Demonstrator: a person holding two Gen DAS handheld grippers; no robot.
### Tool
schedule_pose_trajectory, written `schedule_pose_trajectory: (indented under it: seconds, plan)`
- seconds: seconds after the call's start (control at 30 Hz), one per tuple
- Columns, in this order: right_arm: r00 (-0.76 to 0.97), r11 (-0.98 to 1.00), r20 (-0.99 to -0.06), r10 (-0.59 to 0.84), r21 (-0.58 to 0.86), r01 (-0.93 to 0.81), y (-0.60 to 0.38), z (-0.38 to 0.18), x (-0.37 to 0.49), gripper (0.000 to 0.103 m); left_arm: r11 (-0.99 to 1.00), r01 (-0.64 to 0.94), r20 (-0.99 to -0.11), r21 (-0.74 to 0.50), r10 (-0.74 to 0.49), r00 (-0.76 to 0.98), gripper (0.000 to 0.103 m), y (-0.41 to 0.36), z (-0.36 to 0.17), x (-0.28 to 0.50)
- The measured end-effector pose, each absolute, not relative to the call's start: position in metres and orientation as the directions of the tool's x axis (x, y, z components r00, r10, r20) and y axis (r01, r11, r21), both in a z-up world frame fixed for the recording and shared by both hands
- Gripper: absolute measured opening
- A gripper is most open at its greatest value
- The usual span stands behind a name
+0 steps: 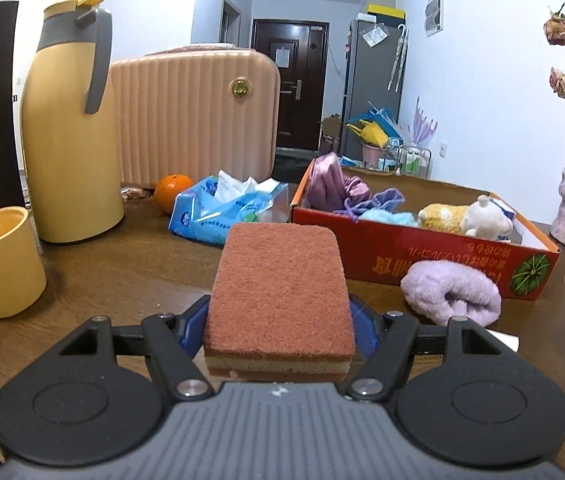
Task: Organize soft objects
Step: 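Lift and carry the sponge and plastic bag in both grippers over the box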
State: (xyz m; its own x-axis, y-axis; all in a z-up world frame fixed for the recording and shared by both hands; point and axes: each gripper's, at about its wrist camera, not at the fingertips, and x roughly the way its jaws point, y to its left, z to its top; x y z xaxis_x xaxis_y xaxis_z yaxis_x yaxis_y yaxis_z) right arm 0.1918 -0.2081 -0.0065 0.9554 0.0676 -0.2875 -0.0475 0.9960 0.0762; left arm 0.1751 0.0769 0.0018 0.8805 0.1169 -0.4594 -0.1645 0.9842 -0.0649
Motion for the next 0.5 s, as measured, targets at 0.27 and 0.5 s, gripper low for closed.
schedule_pose_trajectory:
  seconds: [0.27,0.5]
  plan:
    - [0.965,0.996,-0.253,0.068,0.076,-0.05,-0.195,-0.004,0.196,0.043,0.987,-0.151,-0.417,-0.057,0.114,0.902,0.071,0.057,0.007,0.179]
    - [0.972,0.995,-0.224,0.068,0.084,-0.05,-0.189,-0.002,0.203,0.043,0.986,-0.144,-0.373,-0.078,0.105,0.922,0.071,0.045,0.015,0.185]
